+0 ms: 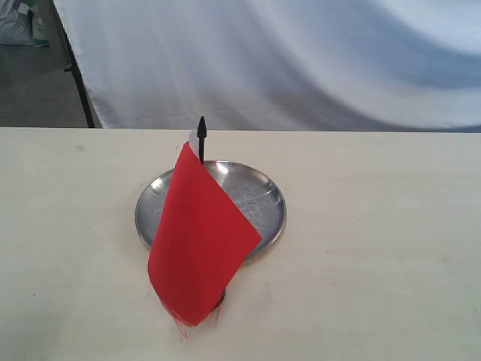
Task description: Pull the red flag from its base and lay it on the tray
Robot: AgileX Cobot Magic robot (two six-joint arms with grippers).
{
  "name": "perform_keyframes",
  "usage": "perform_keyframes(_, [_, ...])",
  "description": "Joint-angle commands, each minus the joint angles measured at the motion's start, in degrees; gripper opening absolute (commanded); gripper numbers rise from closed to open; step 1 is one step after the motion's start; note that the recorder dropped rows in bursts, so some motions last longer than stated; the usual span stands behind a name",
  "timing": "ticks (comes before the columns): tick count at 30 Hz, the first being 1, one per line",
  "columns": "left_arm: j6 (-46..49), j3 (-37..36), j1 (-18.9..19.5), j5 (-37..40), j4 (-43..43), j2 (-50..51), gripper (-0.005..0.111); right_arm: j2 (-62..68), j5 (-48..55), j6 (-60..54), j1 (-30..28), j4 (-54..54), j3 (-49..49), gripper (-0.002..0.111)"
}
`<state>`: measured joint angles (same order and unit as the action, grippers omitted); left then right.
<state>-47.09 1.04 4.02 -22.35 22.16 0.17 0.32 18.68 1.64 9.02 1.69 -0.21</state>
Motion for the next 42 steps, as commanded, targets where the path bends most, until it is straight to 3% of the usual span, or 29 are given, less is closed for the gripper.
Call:
perform_keyframes(1, [-18.1,6.0,0.1,-1.4,20.3,0.2,0.000,-0.3,-0.3,0.2,0.1,-0.1,0.2,0.000])
perform_keyframes(7, [-31.7,15.3,0.1,-4.4,36.8,9.9,0.000,-0.3,-0.3,0.2,0.1,-0.1,0.2,0.000])
perform_keyframes(14, [-40.2,20.1,0.1,-18.4,46.3,28.4,0.000,-0.3,-0.3,0.2,0.1,-0.1,0.2,0.000])
perform_keyframes(27, [-35.9,20.2,0.1,-29.2,50.6,54.4,0.000,-0.3,-0.3,0.2,0.1,-0.1,0.2,0.000])
perform_keyframes(42, [-26.4,20.1,-0.4,-39.0,59.1,67.6,0.001,-0.3,-0.3,0.2,0.1,-0.1,0.2,0.000])
